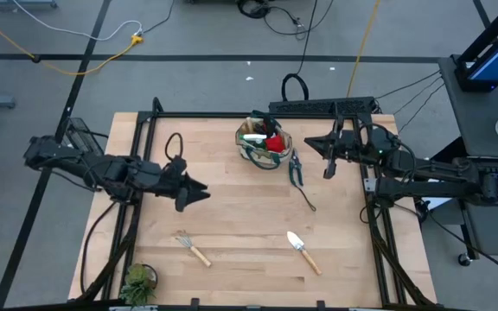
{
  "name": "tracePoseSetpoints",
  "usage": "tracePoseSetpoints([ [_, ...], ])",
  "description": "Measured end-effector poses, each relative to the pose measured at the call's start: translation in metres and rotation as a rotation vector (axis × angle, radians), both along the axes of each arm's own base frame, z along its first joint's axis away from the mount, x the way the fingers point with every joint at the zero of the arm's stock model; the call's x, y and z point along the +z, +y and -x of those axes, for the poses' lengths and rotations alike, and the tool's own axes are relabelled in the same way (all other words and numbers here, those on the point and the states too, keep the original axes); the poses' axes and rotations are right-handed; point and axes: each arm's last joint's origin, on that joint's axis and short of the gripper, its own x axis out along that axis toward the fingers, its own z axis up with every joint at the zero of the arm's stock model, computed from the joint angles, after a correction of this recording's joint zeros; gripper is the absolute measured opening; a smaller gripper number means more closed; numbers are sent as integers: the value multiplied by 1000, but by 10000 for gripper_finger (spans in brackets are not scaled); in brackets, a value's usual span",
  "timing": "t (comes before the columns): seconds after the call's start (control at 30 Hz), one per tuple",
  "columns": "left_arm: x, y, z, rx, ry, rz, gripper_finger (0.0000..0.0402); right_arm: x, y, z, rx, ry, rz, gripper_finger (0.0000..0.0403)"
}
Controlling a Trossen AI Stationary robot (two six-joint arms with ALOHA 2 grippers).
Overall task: Pick & Place Garden tools in Gardening bag
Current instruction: Put the brown hand rake into the green gardening bag
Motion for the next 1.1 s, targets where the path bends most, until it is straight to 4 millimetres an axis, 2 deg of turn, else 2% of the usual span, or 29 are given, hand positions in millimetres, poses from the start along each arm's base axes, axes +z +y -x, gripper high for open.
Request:
tracePoseSetpoints([
  [0.23,-15,-21,-9,-43,97,74,234,-8,0,1,-1,15,-5,0],
  [0.53,-54,-56,-29,-131,326,175,234,-11,1,2,5,-11,-10,0],
  [0.73,-68,-76,-45,-215,432,185,234,-11,1,2,9,-15,-24,0],
  [0.9,-69,-90,-56,-258,557,100,234,-11,1,2,11,-11,-27,0],
  [1.1,-67,-108,-65,-359,758,-106,234,-11,1,2,11,-10,-26,0],
])
